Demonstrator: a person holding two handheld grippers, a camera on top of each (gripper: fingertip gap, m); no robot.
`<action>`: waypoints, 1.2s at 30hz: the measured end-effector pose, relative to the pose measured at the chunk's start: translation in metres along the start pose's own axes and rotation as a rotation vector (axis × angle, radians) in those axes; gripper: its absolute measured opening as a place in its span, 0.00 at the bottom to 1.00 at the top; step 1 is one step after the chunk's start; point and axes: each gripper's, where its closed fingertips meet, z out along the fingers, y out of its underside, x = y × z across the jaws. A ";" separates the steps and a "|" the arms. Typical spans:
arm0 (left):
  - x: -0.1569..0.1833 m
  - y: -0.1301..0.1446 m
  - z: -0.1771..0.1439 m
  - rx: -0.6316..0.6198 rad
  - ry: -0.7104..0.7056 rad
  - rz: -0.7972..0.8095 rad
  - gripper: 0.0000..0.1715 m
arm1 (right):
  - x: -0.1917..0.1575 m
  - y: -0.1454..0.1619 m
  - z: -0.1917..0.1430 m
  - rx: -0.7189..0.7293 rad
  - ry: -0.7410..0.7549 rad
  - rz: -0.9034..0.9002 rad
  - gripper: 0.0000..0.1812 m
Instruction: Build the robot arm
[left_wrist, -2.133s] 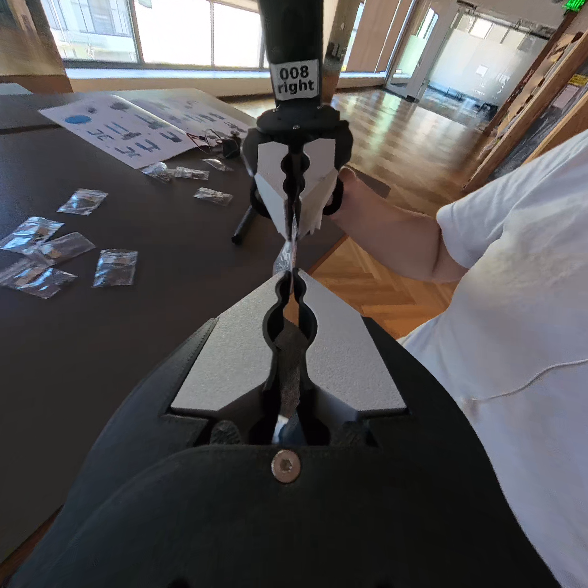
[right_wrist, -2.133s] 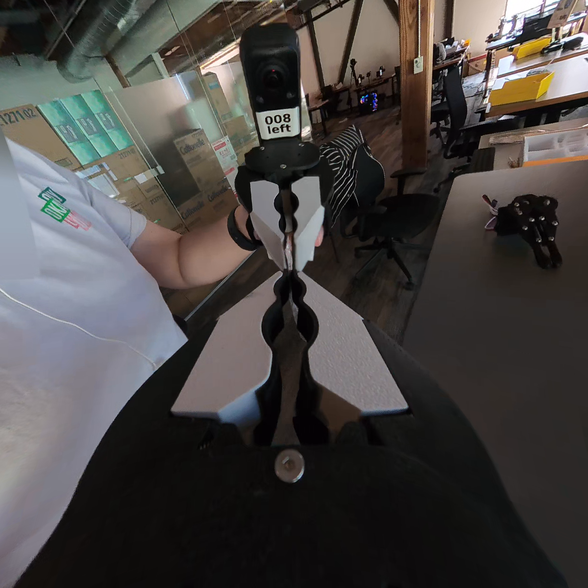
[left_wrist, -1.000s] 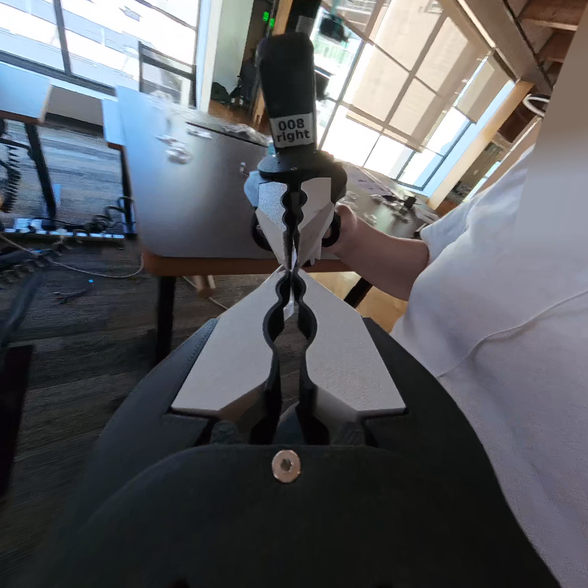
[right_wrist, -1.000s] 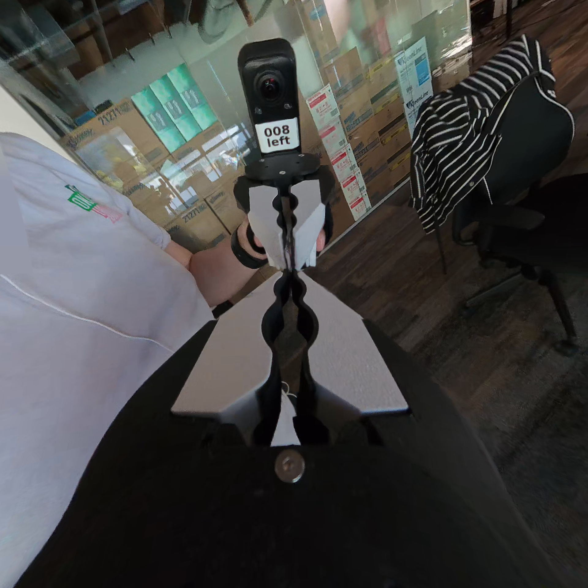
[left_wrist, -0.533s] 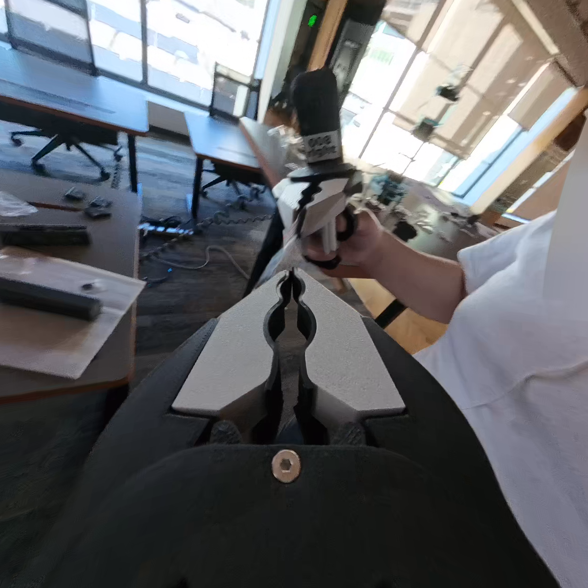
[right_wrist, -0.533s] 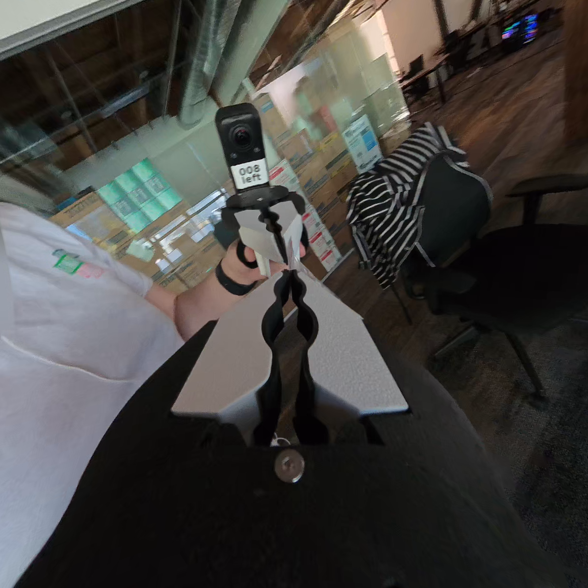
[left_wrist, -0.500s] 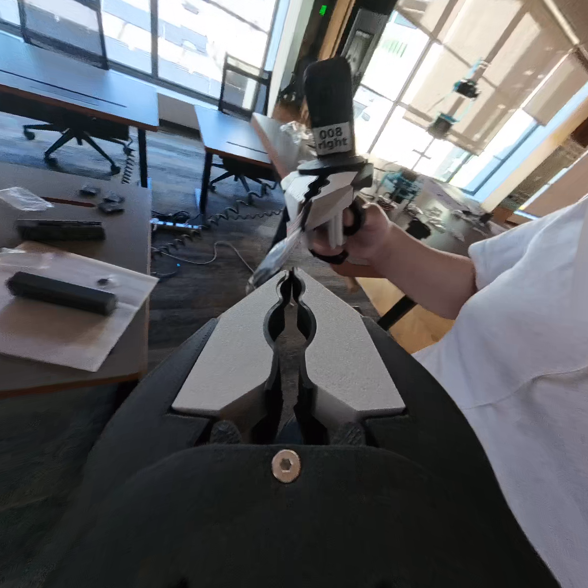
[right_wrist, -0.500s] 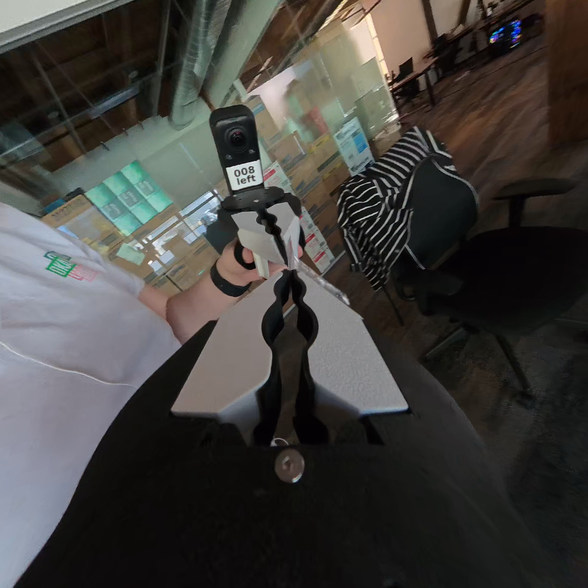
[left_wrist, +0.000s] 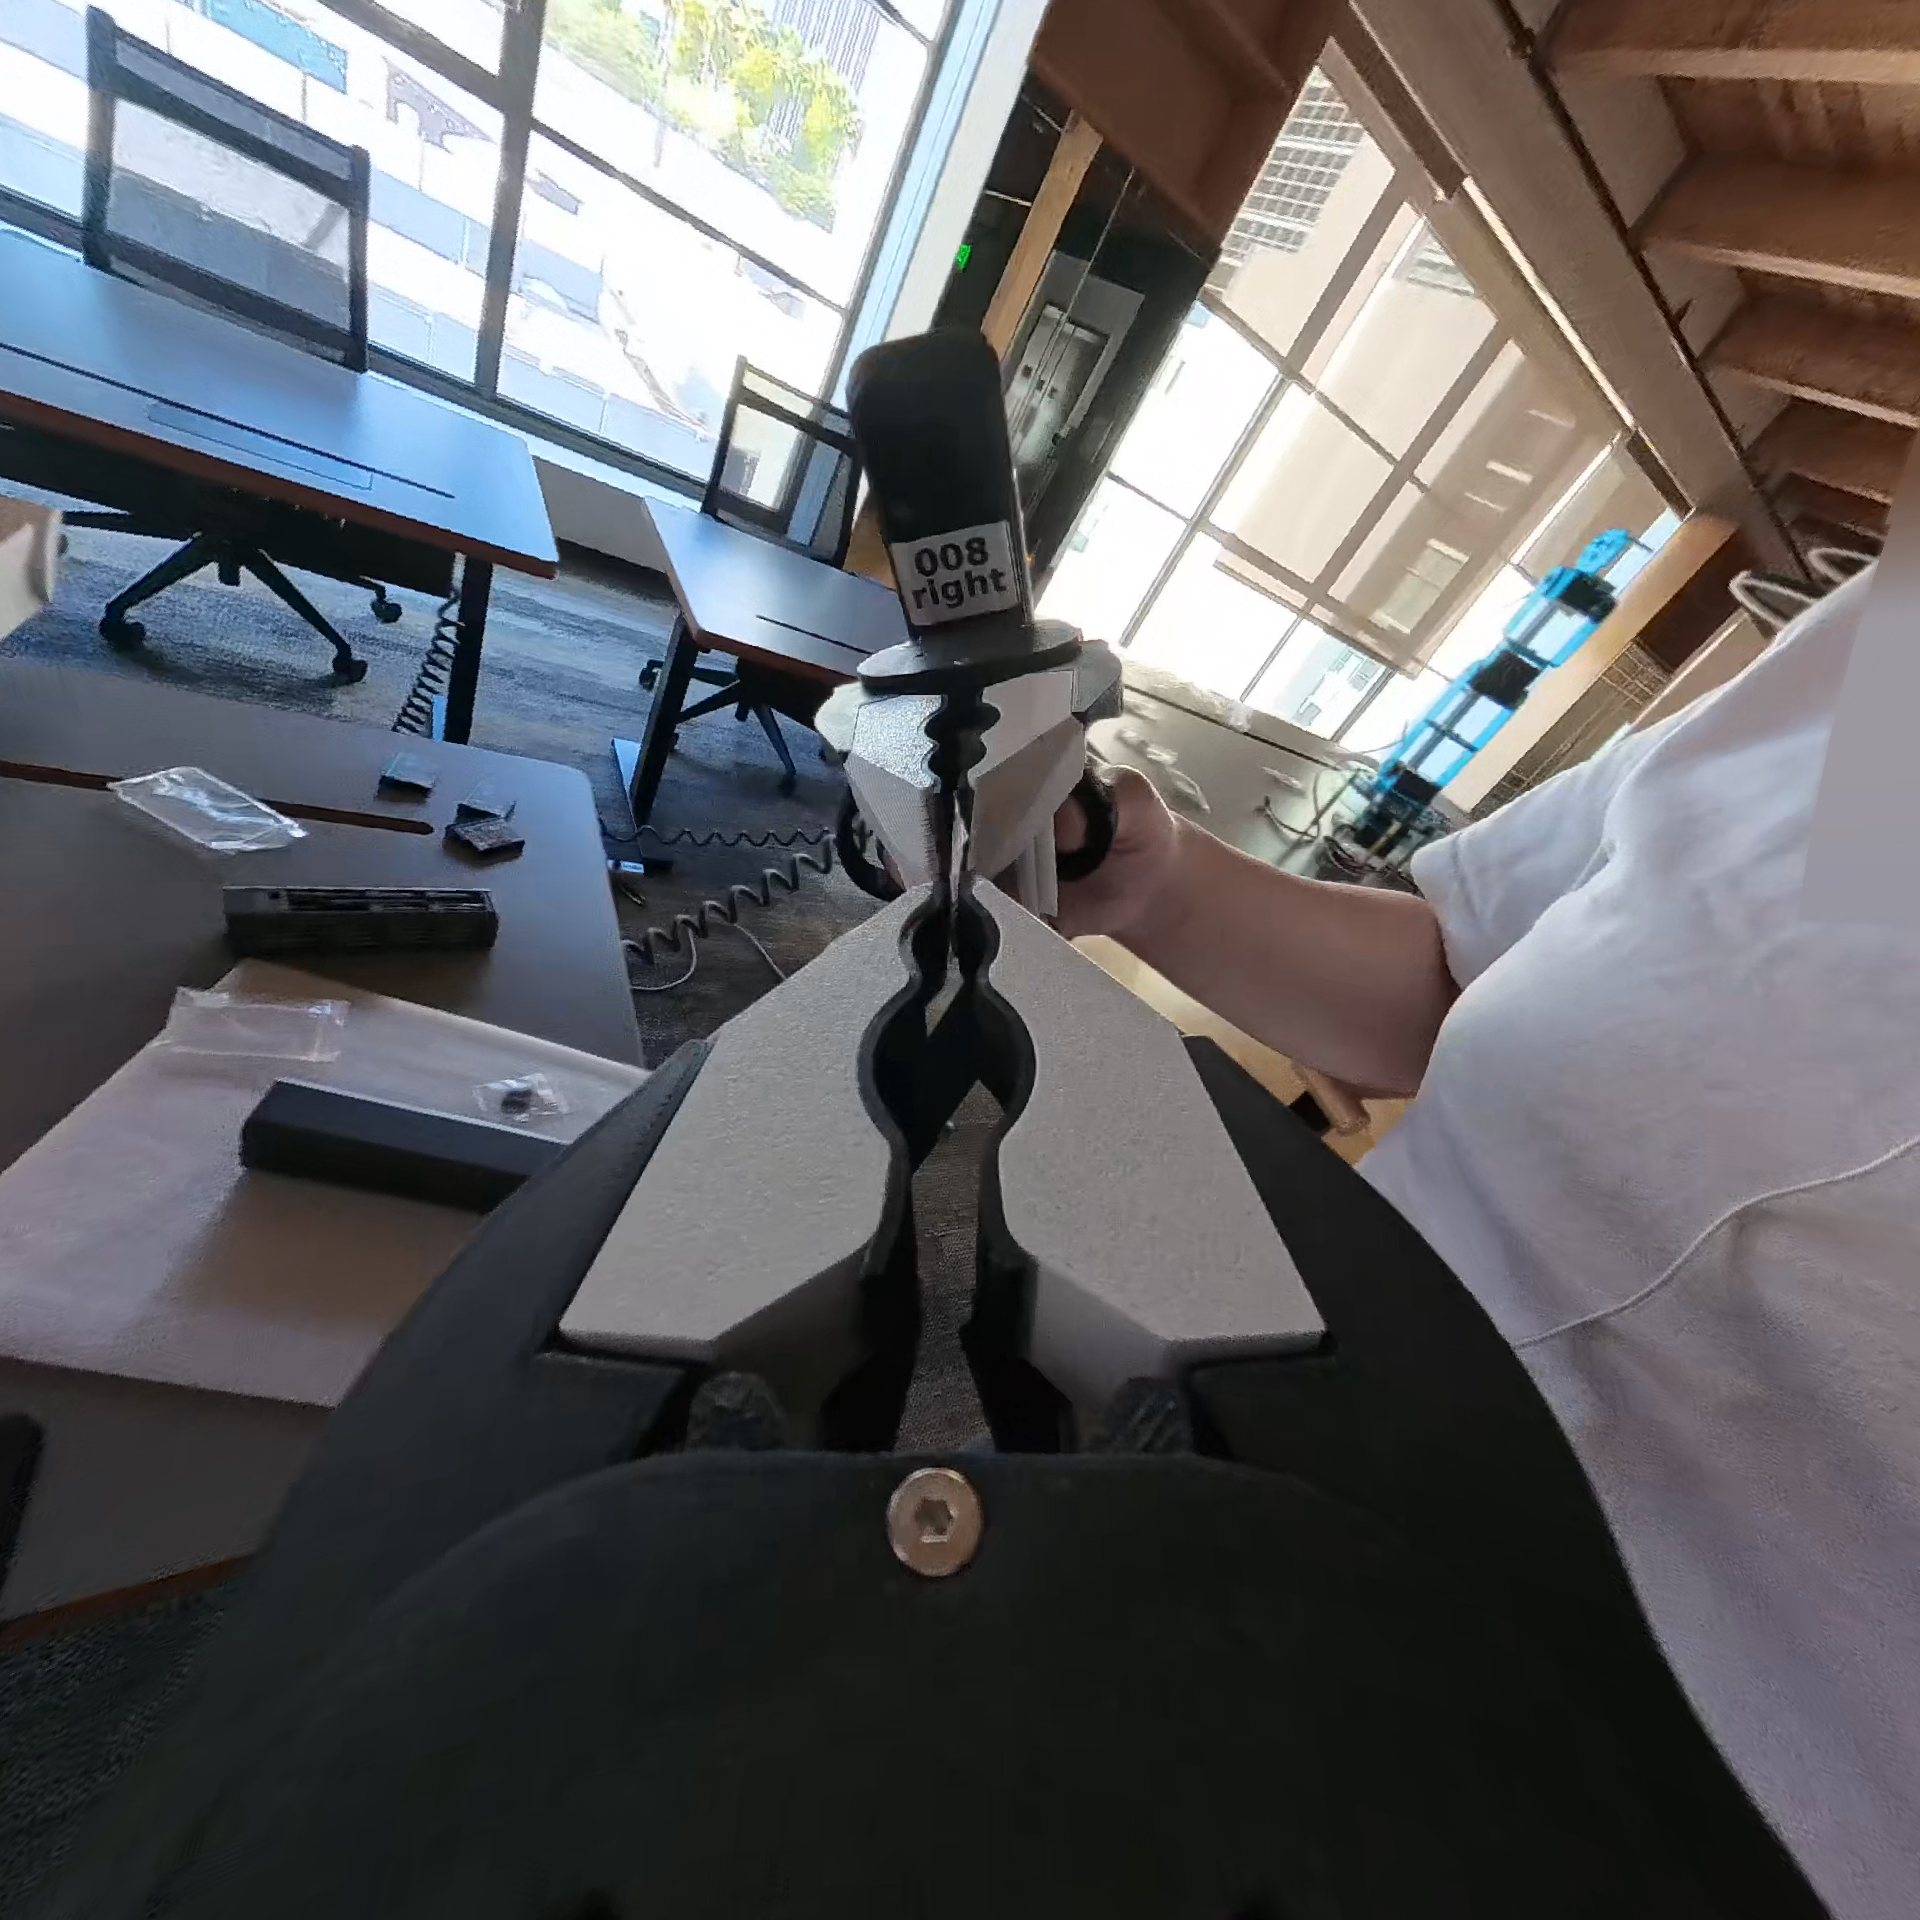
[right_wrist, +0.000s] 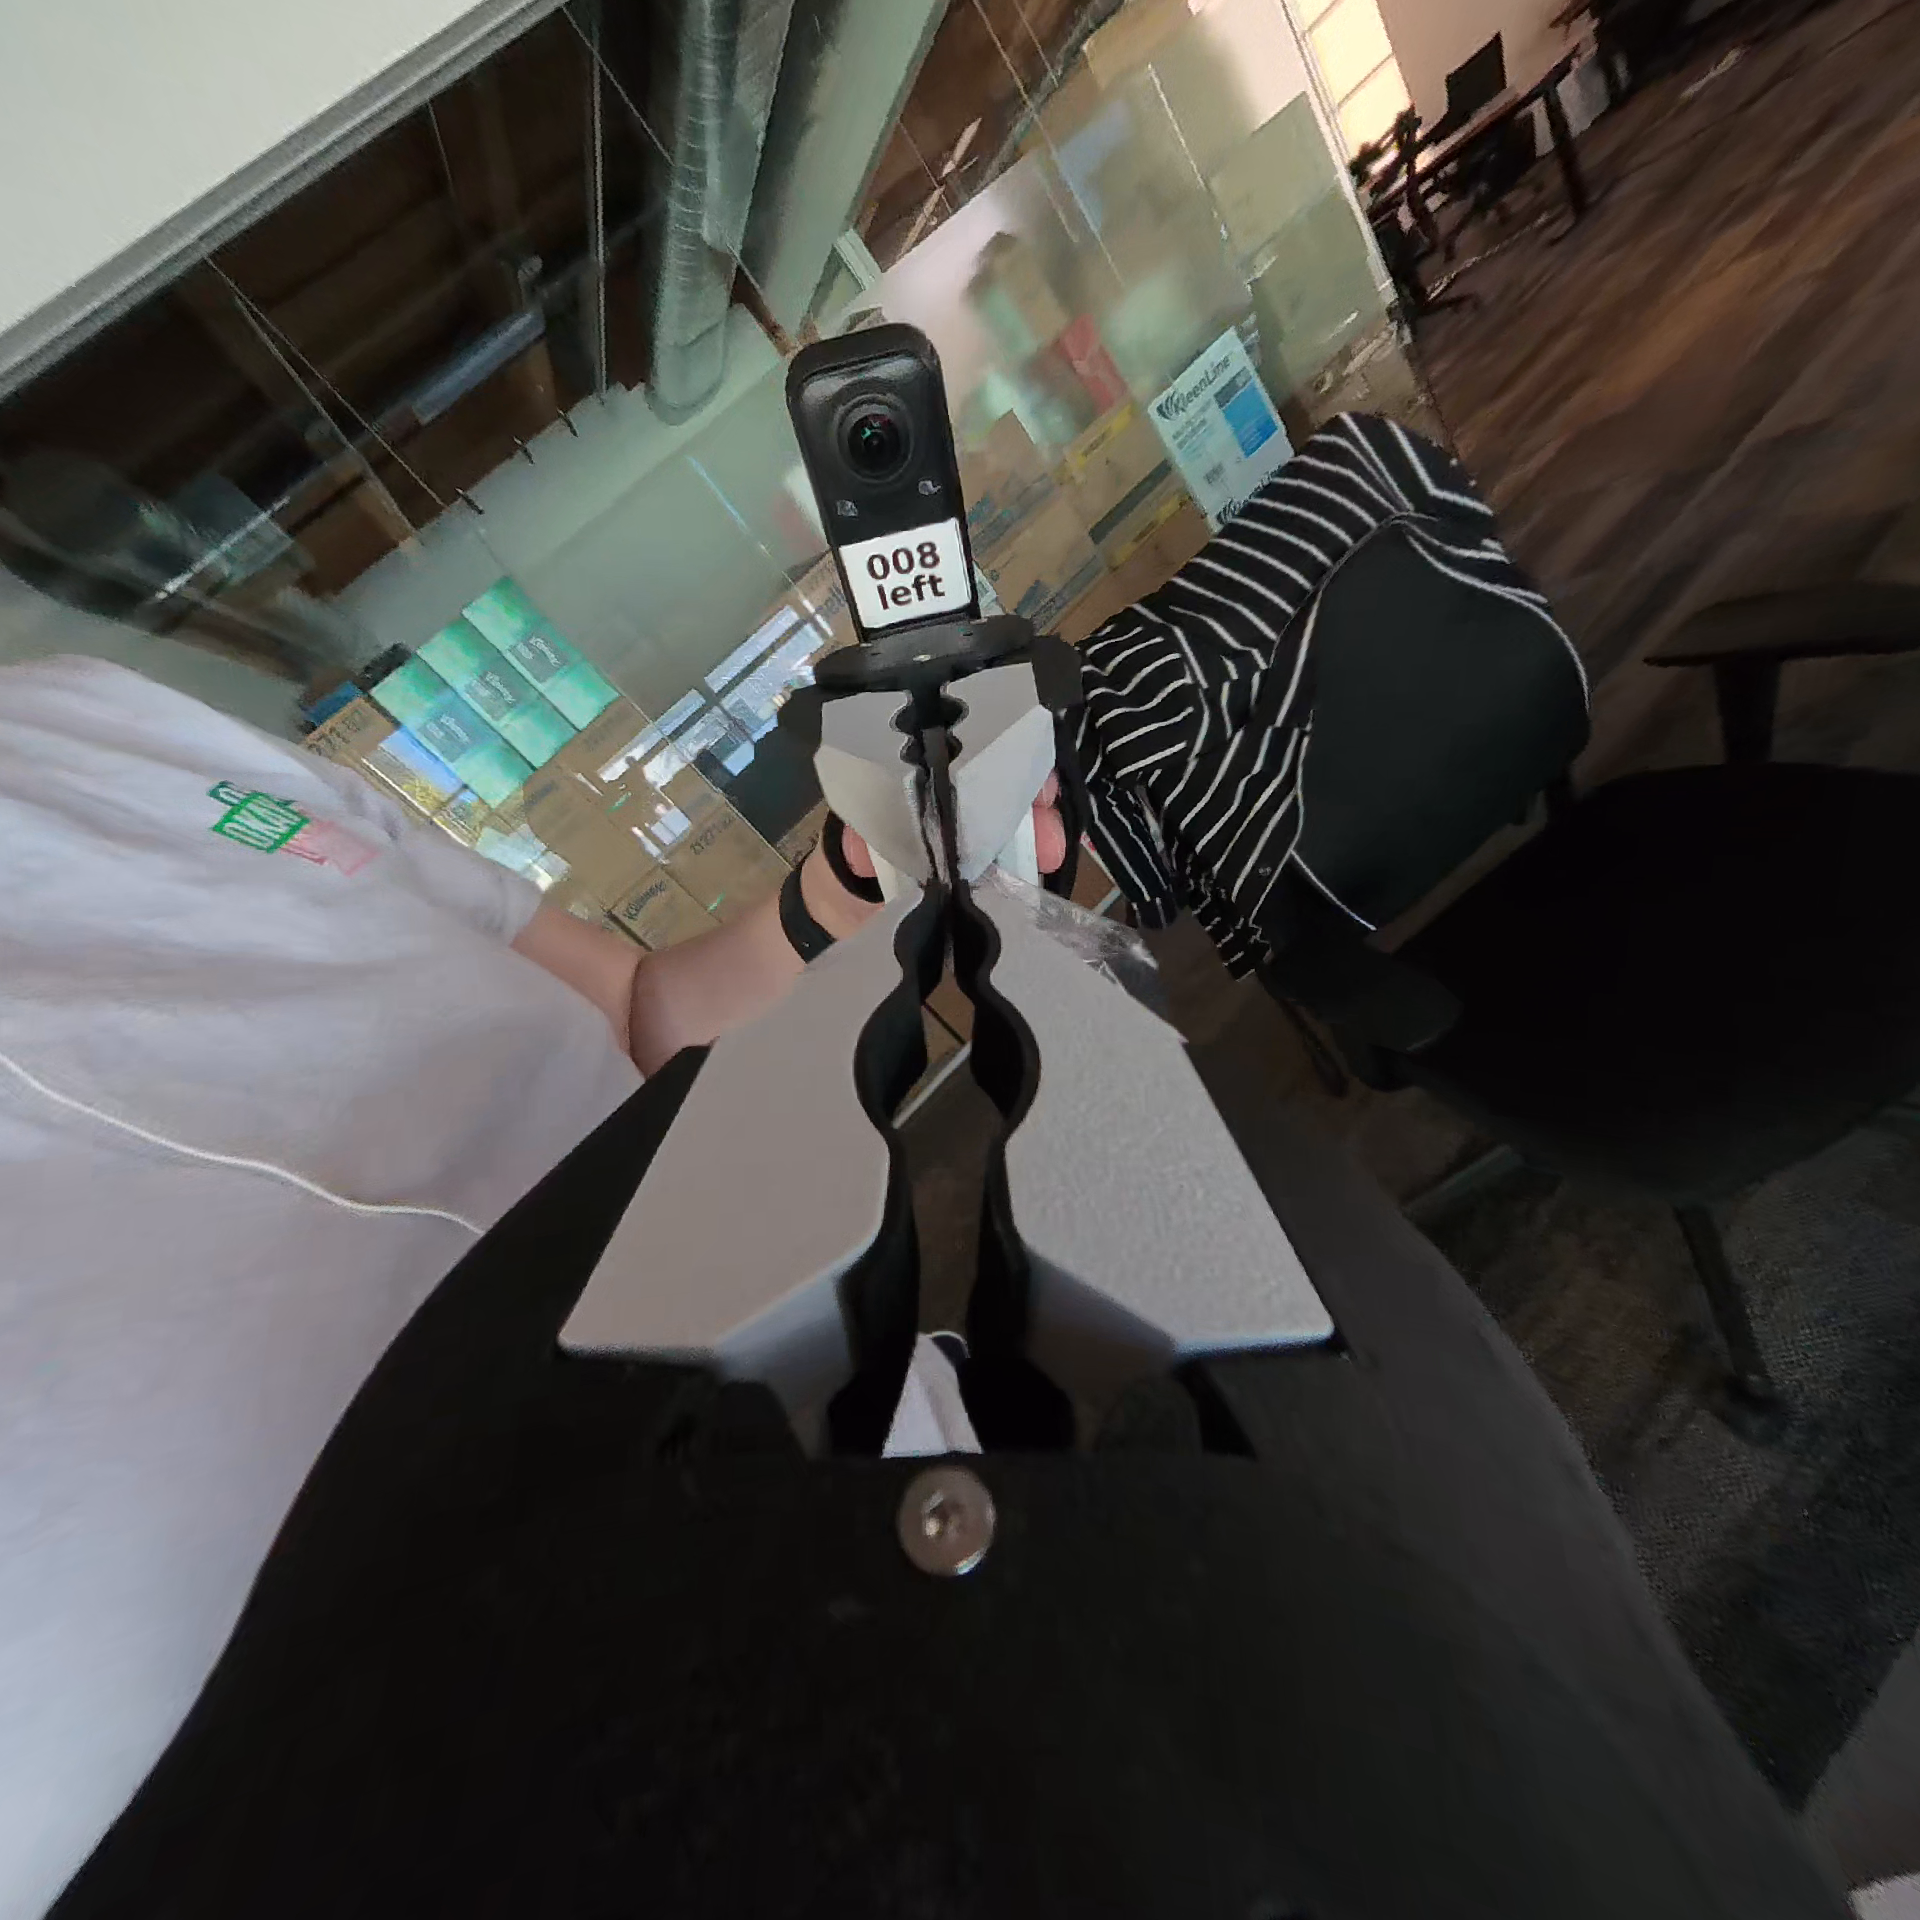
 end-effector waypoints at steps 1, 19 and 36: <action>-0.014 0.000 -0.003 -0.005 0.001 -0.006 0.00 | 0.013 -0.003 0.004 -0.004 0.006 0.002 0.00; -0.228 -0.079 -0.079 -0.117 0.336 -0.115 0.00 | 0.204 -0.111 0.093 0.166 0.205 -0.020 0.01; -0.383 -0.088 -0.019 -0.305 0.488 -0.216 0.00 | 0.359 -0.154 0.033 0.293 0.346 0.103 0.09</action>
